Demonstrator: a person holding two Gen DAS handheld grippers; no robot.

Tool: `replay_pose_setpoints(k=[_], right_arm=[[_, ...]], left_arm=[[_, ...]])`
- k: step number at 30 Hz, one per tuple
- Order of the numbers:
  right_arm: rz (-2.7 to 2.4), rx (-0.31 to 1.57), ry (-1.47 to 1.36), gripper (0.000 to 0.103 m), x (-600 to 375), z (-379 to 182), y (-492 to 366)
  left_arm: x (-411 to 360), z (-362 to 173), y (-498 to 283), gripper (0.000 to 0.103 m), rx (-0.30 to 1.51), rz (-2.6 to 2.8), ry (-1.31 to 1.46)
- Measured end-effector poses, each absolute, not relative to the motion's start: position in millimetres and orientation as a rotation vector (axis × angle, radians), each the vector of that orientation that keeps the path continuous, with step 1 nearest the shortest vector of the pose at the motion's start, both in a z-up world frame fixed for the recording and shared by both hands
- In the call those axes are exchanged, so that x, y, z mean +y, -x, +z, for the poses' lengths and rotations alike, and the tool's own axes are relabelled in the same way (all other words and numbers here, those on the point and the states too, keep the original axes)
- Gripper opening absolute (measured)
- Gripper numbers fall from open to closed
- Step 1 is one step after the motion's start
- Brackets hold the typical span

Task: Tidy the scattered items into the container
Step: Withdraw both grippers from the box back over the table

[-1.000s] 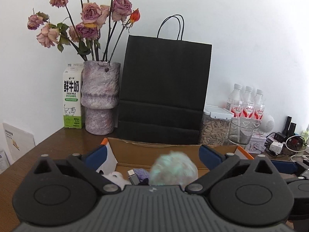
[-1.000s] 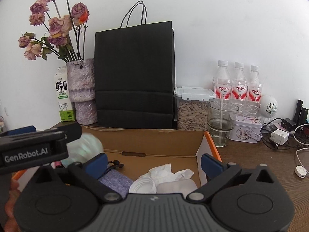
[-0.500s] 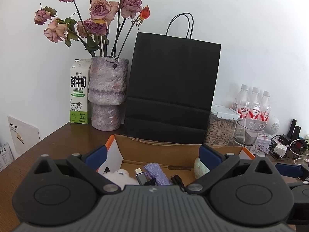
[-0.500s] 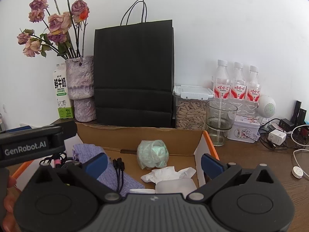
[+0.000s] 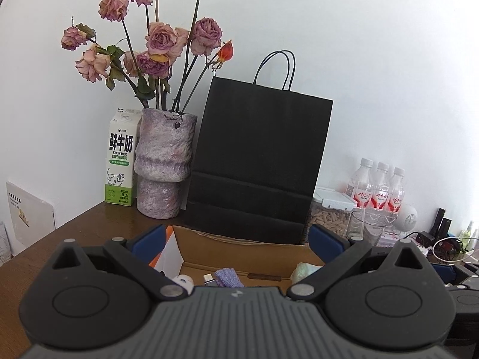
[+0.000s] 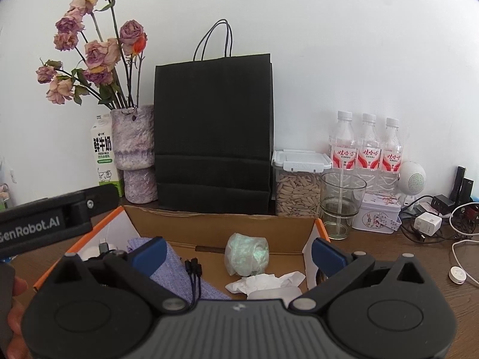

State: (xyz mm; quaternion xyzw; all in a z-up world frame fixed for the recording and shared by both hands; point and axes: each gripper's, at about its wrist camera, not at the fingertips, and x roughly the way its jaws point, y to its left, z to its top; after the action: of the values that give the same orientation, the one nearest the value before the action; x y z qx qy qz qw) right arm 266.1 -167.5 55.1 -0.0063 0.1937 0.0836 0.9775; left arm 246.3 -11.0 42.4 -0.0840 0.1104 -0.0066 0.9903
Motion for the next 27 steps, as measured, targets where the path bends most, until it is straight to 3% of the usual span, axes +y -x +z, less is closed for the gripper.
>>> replay_pose_setpoints(k=[15,27], right_arm=[[0.148,0.309,0.098,0.103,-158,35,-189],[0.213,0.429,0.123,0.103,-156,-12,-137]], left_arm=[[29,16,-164,0.103,0.166,0.0,0.143],[67,-18,-136,0.103,0.299,0.063,0.103]])
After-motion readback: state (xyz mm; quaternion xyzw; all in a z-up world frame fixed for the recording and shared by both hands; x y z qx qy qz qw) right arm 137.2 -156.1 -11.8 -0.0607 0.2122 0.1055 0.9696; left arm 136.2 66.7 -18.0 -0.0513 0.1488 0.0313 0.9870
